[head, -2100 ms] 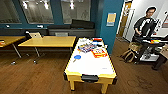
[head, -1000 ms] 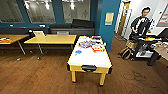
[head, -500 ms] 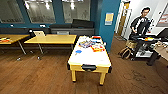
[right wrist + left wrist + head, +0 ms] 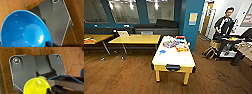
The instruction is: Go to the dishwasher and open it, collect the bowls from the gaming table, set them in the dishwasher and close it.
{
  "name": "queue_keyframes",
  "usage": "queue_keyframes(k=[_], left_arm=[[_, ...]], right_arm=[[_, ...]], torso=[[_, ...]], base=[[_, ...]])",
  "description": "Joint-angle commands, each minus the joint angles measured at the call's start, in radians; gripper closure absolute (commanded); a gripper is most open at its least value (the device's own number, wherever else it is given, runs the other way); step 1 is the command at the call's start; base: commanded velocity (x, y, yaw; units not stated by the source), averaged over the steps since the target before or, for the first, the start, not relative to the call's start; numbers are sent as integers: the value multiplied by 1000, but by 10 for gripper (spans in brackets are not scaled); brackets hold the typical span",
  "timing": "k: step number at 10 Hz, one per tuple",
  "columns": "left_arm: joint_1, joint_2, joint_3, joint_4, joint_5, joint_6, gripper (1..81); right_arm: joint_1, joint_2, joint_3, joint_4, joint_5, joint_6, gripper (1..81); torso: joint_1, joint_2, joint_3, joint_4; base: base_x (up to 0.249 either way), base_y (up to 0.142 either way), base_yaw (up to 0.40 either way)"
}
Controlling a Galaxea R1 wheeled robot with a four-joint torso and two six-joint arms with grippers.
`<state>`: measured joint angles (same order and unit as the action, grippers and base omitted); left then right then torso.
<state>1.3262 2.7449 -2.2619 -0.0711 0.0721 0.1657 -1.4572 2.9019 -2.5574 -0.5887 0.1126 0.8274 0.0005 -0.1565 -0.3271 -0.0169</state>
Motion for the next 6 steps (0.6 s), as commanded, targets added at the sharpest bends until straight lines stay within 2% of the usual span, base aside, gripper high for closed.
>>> queue_keyframes(k=[1,4,6], left_arm=[[-51,-19,11,5,51,9,811],[-48,-16,10,7,51,9,811],[-49,-14,8,5,51,9,811]], right_arm=[[37,4,13,-23,-19,-5,811],[37,4,10,-23,-19,-5,811],[37,4,10,-23,-19,-5,811]], torso=[[0,0,0,0],[0,0,0,0],[0,0,0,0]], base=[[-64,0,0],[0,0,-133],[0,0,-326]])
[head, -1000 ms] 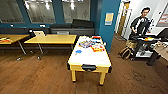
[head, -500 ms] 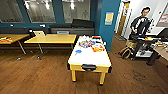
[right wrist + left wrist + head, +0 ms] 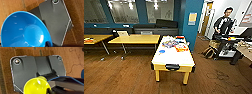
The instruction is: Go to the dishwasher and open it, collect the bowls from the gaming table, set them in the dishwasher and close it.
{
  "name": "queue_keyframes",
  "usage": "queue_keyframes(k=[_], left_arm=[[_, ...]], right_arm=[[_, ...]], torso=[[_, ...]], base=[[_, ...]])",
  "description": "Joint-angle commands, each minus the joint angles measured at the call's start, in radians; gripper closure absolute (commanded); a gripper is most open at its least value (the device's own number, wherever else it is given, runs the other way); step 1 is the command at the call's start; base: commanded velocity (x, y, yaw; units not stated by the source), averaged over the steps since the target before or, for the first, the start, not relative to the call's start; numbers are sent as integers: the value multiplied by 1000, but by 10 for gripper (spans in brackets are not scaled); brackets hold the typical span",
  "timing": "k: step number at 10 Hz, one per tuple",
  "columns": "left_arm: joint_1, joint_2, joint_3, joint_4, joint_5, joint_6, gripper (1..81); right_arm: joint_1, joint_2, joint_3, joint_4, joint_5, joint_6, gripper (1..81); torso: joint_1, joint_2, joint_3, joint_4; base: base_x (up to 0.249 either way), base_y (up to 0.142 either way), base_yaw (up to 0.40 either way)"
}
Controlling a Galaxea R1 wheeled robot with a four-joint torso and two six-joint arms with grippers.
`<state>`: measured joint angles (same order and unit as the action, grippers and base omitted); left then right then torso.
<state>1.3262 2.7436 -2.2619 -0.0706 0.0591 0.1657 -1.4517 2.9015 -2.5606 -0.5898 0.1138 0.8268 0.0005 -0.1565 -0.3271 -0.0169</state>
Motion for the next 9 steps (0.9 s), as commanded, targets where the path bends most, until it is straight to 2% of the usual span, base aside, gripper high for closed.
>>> queue_keyframes(k=[1,4,9], left_arm=[[-48,-10,1,6,64,9,811],[-48,13,-42,9,65,11,811],[-46,19,-50,9,64,11,811]], right_arm=[[32,4,13,-21,-20,-5,811],[30,4,13,-22,-20,-5,811],[29,6,10,-30,-20,-5,811]], torso=[[0,0,0,0],[0,0,0,0],[0,0,0,0]], base=[[0,0,-346],[0,0,-390],[0,0,-395]])
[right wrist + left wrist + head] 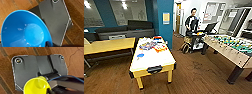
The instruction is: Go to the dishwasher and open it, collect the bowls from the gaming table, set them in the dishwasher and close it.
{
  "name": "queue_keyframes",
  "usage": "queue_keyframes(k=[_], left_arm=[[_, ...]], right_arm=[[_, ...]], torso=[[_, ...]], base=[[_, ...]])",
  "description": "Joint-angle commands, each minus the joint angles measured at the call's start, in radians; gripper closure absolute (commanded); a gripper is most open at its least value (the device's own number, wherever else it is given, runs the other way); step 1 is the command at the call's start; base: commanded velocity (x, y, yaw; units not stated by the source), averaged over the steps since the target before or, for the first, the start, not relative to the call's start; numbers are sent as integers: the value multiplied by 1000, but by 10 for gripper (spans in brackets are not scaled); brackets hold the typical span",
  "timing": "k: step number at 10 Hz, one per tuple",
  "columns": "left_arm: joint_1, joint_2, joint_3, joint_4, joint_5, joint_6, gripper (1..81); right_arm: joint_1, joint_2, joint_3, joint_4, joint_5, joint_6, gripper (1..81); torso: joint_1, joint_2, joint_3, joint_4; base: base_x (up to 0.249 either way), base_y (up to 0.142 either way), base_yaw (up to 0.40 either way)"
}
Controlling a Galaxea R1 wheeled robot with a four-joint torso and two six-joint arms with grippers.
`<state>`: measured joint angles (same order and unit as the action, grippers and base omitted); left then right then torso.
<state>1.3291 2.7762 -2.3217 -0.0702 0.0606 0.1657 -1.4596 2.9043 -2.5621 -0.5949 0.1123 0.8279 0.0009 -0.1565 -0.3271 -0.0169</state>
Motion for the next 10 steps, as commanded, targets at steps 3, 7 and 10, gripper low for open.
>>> queue_keyframes(k=[3,7,10], left_arm=[[-47,-1,-1,10,65,11,811],[-40,16,-42,6,62,11,811],[-40,17,-42,6,62,11,811]], right_arm=[[37,5,7,-29,-19,-6,811],[37,20,-16,-40,-20,-6,811],[32,26,-27,-40,-26,-7,811]], torso=[[0,0,0,0],[0,0,0,0],[0,0,0,0]], base=[[0,0,-396],[0,0,-397],[0,0,-397]])
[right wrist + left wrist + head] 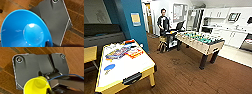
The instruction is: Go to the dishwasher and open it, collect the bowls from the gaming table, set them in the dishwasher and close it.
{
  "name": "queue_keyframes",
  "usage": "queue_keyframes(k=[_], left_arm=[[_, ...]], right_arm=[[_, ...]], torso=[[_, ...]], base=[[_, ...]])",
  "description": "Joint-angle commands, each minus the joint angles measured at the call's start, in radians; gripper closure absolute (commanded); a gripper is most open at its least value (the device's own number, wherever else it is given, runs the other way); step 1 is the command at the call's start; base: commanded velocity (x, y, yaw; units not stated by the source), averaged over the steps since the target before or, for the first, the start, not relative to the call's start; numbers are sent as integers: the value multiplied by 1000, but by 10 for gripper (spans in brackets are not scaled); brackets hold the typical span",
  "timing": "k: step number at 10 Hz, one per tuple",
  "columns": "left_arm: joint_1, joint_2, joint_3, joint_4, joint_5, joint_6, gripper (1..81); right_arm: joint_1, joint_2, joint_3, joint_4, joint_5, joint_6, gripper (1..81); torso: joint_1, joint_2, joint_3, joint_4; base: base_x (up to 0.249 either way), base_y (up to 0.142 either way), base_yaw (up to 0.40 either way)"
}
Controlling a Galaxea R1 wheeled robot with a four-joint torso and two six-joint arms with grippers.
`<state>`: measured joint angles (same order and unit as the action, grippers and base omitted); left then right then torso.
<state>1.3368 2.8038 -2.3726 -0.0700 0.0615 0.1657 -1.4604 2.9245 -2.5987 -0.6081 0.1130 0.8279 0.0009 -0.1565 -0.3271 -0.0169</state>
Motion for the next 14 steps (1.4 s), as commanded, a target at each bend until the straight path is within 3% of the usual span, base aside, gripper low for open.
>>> queue_keyframes(k=[1,2,7,8,11,14], left_arm=[[-47,-9,9,6,61,11,811],[-47,-9,9,6,61,11,811],[-47,-9,9,6,63,11,811],[-47,-9,9,6,61,11,811],[-47,-10,9,4,61,11,811],[-47,-10,9,4,61,11,811]], right_arm=[[33,6,10,-30,-27,-6,811],[33,6,10,-33,-29,-6,811],[36,6,10,-33,-29,-6,811],[36,6,10,-32,-29,-6,811],[36,8,10,-33,-29,-6,811],[34,9,9,-33,-29,-6,811]], torso=[[0,0,0,0],[0,0,73,0],[0,0,180,0],[-1,0,135,0],[-1,-2,170,0],[-1,-2,167,0]], base=[[0,0,-398],[0,0,-398],[0,0,-398],[0,0,-398],[0,0,-398],[0,0,-398]])
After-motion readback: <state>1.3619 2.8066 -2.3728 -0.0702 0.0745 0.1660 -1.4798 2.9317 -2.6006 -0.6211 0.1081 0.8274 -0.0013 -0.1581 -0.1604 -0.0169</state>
